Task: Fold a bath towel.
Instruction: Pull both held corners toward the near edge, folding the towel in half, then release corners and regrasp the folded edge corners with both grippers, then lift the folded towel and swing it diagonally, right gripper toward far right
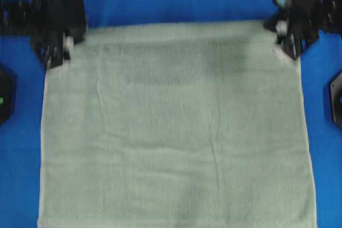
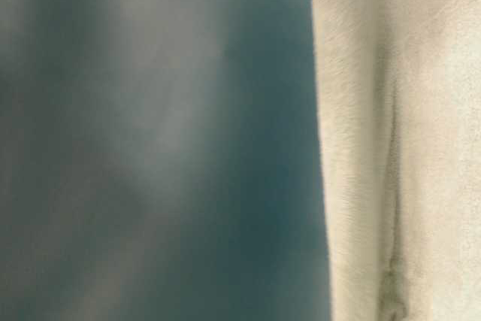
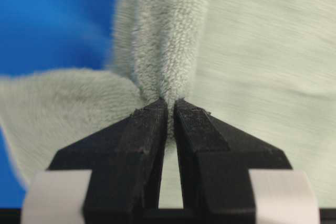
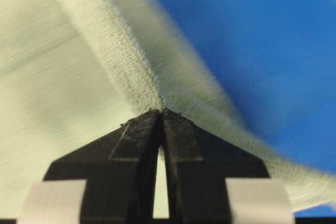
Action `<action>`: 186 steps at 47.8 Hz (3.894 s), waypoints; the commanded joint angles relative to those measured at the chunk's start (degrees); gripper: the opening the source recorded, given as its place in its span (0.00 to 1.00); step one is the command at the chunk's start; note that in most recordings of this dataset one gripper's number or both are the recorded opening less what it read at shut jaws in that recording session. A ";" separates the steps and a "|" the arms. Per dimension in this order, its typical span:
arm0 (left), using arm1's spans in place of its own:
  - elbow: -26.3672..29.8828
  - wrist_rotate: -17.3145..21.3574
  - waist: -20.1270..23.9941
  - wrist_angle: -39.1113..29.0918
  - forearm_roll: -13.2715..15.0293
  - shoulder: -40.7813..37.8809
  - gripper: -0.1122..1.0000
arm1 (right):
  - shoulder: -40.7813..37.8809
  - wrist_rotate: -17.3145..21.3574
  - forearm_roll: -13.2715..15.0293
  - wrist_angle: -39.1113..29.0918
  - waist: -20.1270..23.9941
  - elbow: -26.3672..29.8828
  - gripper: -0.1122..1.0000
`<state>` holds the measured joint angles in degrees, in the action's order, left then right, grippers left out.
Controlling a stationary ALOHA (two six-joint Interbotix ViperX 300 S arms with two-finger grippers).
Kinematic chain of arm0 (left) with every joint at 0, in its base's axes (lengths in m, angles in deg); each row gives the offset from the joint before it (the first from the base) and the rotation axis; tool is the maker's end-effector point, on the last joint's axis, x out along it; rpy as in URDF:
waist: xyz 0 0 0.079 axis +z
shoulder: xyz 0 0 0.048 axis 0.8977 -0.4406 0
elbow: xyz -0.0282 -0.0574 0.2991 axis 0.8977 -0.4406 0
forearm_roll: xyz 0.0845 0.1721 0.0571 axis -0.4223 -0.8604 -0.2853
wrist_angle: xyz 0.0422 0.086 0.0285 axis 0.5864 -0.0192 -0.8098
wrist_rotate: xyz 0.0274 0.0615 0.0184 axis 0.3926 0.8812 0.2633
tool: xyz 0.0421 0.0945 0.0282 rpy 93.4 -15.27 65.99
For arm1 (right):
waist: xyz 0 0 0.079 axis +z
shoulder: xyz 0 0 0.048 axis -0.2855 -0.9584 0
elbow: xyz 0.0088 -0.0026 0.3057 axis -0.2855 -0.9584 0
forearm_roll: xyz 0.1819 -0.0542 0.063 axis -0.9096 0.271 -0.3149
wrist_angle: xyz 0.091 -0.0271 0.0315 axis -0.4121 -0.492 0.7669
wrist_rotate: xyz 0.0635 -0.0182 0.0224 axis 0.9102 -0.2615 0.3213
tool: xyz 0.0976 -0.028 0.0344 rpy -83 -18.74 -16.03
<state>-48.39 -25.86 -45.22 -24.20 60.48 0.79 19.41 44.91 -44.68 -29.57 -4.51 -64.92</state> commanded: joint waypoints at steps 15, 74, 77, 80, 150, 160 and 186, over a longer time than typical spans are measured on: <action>-6.24 -35.86 -32.26 10.02 -0.62 0.26 0.14 | 1.76 32.70 -2.81 -1.14 35.86 -4.31 0.12; 12.04 -47.55 -62.14 14.41 -0.70 -22.50 0.16 | -27.95 60.82 0.79 2.02 66.62 18.37 0.13; 12.30 -47.55 -62.40 14.41 -0.62 -22.59 0.28 | -28.13 61.00 0.79 1.76 66.71 18.72 0.18; 12.74 -47.46 -62.58 14.33 -0.70 -22.32 0.46 | -28.04 61.00 0.79 1.49 66.88 19.07 0.37; -9.23 -28.13 -26.02 19.42 -3.96 -13.80 0.65 | -14.06 53.53 25.66 8.17 28.48 -9.40 0.63; -8.79 -28.21 -27.51 18.02 -2.99 -13.89 0.47 | -14.24 53.53 24.61 13.89 31.38 -9.49 0.43; 2.11 -28.83 -31.82 -4.31 -1.85 0.79 0.20 | -0.62 53.26 20.74 -10.46 40.34 0.88 0.17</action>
<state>-49.18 -54.78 -76.34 -24.46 58.46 -2.11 15.02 98.26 -24.02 -33.44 33.64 -68.00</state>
